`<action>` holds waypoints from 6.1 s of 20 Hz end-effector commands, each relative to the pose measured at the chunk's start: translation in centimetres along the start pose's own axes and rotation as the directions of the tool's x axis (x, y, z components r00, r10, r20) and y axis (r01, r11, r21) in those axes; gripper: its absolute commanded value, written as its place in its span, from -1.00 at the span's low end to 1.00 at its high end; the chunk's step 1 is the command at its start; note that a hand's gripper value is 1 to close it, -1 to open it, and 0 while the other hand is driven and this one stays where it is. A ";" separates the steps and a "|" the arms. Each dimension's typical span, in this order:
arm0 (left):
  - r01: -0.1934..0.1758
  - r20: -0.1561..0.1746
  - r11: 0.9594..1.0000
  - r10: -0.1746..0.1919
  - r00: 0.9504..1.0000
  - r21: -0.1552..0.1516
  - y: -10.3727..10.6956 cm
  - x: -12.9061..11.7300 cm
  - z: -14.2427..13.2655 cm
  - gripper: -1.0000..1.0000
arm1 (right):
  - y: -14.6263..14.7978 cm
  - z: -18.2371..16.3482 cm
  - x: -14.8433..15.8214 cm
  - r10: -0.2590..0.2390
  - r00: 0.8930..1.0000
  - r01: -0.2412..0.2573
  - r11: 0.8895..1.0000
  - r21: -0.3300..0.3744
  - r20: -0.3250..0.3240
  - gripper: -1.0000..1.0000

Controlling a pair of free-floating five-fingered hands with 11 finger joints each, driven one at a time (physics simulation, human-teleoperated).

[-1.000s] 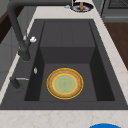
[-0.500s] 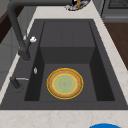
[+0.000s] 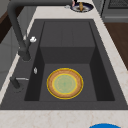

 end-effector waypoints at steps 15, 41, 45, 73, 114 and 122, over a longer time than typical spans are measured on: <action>0.000 0.000 1.000 0.000 1.000 0.000 0.0 0.0 0.0 0.00 | 3.8 2.0 0.5 0.075 0.996 -0.077 0.996 -0.039 -0.054 1.00; 0.000 0.000 1.000 0.000 1.000 0.000 0.0 0.0 0.0 0.00 | 0.9 10.2 -0.3 0.075 0.995 -0.072 0.997 0.039 -0.068 -1.00; 0.000 0.000 1.000 0.000 1.000 0.000 0.0 0.0 0.0 0.00 | 2.9 11.4 0.3 0.127 0.989 -0.125 0.992 0.028 -0.072 -1.00; 0.000 0.000 1.000 0.000 1.000 0.000 0.0 0.0 0.0 0.00 | 9.7 13.6 6.4 0.216 0.968 -0.219 0.976 -0.015 -0.131 -1.00; 0.000 0.000 1.000 0.000 1.000 0.000 0.0 0.0 0.0 0.00 | 7.5 6.1 5.7 0.191 0.981 -0.192 0.980 -0.054 -0.017 1.00; 0.000 0.000 1.000 0.000 1.000 0.000 0.0 0.0 0.0 0.00 | 6.9 6.7 5.9 0.155 0.986 -0.160 0.984 -0.082 -0.061 1.00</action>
